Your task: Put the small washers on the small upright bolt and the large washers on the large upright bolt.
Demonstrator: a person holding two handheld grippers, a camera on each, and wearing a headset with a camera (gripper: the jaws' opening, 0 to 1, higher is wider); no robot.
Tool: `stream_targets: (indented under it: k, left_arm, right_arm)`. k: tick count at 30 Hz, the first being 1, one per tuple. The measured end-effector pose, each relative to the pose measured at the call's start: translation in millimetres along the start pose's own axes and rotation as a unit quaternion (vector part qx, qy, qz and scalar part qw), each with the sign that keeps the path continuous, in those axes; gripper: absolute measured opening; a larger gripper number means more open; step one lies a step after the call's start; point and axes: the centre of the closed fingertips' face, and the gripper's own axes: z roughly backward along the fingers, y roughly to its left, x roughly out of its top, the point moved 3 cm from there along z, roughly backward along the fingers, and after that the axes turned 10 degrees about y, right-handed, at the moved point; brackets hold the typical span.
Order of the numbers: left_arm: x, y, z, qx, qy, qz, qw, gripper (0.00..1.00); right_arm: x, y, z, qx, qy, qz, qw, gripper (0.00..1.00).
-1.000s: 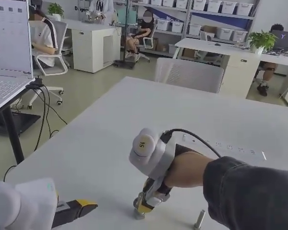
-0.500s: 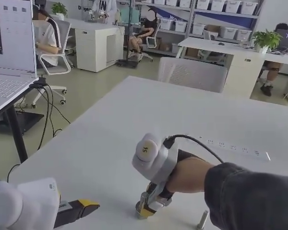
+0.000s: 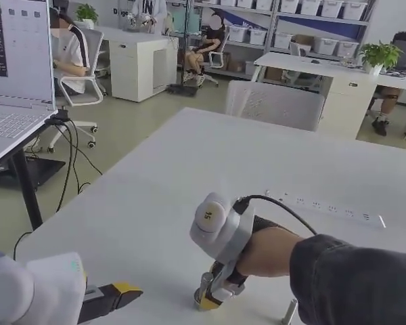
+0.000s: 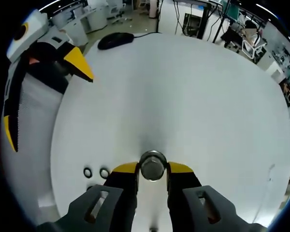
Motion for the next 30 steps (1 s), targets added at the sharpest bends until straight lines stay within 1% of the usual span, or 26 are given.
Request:
stream_targets:
  k: [6,18,20,24,26,28,30]
  left_arm:
    - [0.0,-0.4,-0.1,0.0,-0.001,0.002,1.0,0.94]
    - [0.7,0.3,-1.0,0.0,0.0,0.001,1.0,0.94]
    - [0.8,0.2,-1.2,0.001,0.0,0.001,1.0,0.93]
    - [1.1,0.3,-1.4,0.001,0.0,0.001,1.0,0.94]
    - [1.1,0.5,-1.5,0.001,0.0,0.001,1.0,0.94]
    - [1.4,0.7,-1.5,0.002,0.0,-0.001,1.0,0.94]
    - [2.0,0.6,-1.2,0.001,-0.001,0.0,1.0,0.94]
  right_arm:
    - [0.3,-0.6,0.3,0.004,-0.006,-0.005,1.0,0.23]
    - [-0.6,0.4,0.2,0.008,-0.01,-0.008,0.9999,0.25]
    - [-0.2,0.3,0.5,0.008,-0.014,-0.008,0.9998,0.27]
    - [-1.7,-1.2,1.4,0.006,-0.012,-0.006,0.9999,0.29]
    - [-1.4,-0.2,2.4,0.009,-0.015,-0.007,0.9998,0.31]
    - [-2.5,-1.0,2.8,0.004,-0.013,-0.006,0.9999,0.33]
    - [-4.0,-0.7,4.2,0.007,-0.013,-0.008,0.9999,0.35]
